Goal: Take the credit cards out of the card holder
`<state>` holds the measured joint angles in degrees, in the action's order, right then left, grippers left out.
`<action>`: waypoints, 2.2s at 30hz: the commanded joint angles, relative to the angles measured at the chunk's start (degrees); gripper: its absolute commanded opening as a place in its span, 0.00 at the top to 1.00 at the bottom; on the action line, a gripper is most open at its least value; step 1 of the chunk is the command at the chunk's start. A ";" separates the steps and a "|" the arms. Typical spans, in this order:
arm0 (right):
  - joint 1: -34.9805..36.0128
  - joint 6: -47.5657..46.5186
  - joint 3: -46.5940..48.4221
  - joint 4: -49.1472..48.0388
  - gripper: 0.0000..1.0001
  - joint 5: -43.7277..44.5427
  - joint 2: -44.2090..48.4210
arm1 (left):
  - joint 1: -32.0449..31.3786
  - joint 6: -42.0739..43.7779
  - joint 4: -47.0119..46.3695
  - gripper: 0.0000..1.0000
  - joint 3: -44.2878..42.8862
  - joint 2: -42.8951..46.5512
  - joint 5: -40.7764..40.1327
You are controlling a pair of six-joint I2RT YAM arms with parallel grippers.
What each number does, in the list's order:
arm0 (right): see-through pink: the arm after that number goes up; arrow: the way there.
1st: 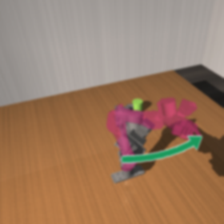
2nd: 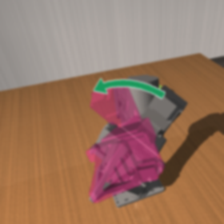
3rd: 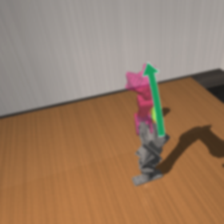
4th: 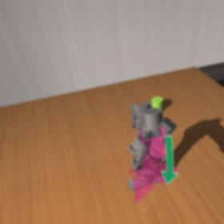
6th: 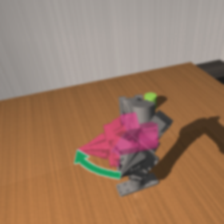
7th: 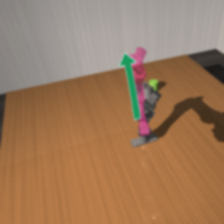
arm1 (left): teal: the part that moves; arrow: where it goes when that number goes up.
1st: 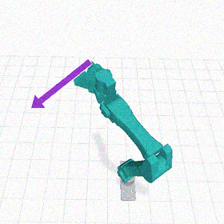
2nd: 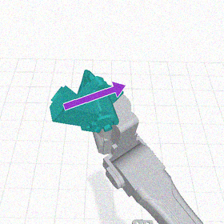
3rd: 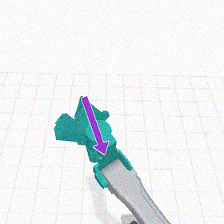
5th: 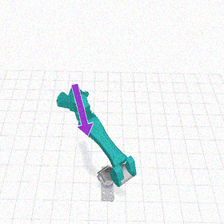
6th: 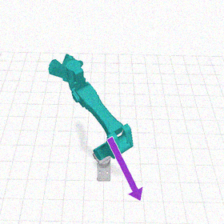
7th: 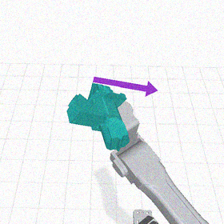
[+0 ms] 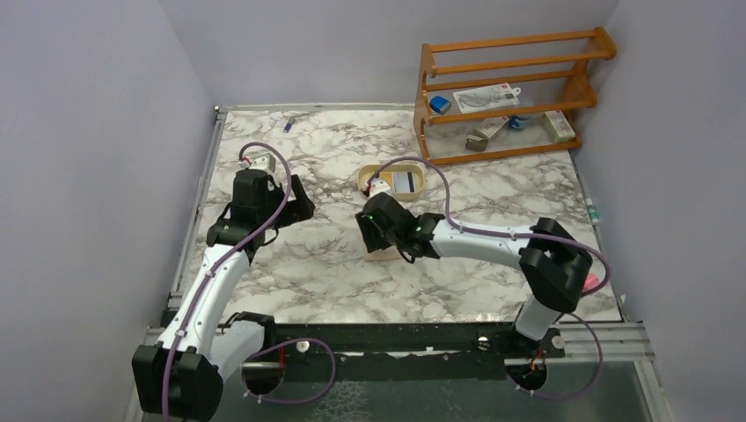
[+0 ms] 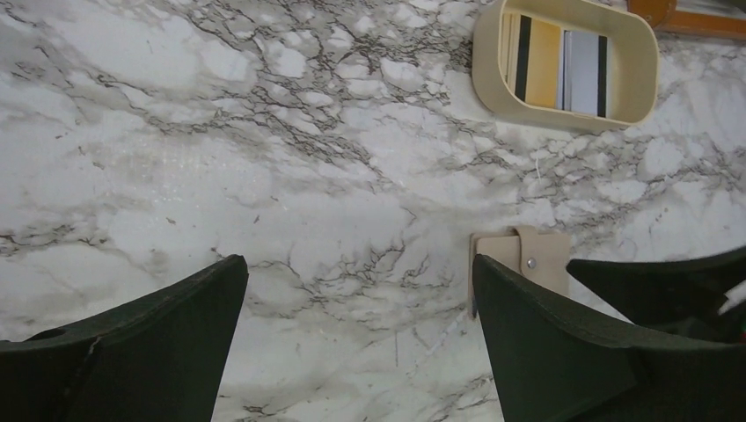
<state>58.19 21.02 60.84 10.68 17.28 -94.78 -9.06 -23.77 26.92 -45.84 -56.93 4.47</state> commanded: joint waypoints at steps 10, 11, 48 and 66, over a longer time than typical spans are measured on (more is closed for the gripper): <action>-2.57 12.48 13.83 13.04 0.42 1.73 -14.30 | 0.10 -2.90 0.33 0.01 4.52 6.53 5.22; -2.56 12.80 14.18 13.77 0.42 2.28 -14.32 | 0.09 -2.80 0.34 0.01 4.49 6.42 5.18; -2.65 18.69 9.95 11.29 0.99 5.09 -15.10 | 0.09 -1.81 0.25 0.01 5.05 6.02 5.73; -7.67 25.45 -6.02 -15.29 0.99 -6.82 9.08 | -9.71 -22.23 -29.87 0.04 29.20 19.32 6.22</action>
<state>51.53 43.29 57.06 3.81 14.04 -89.25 -14.04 -38.61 13.32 -23.86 -41.60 15.40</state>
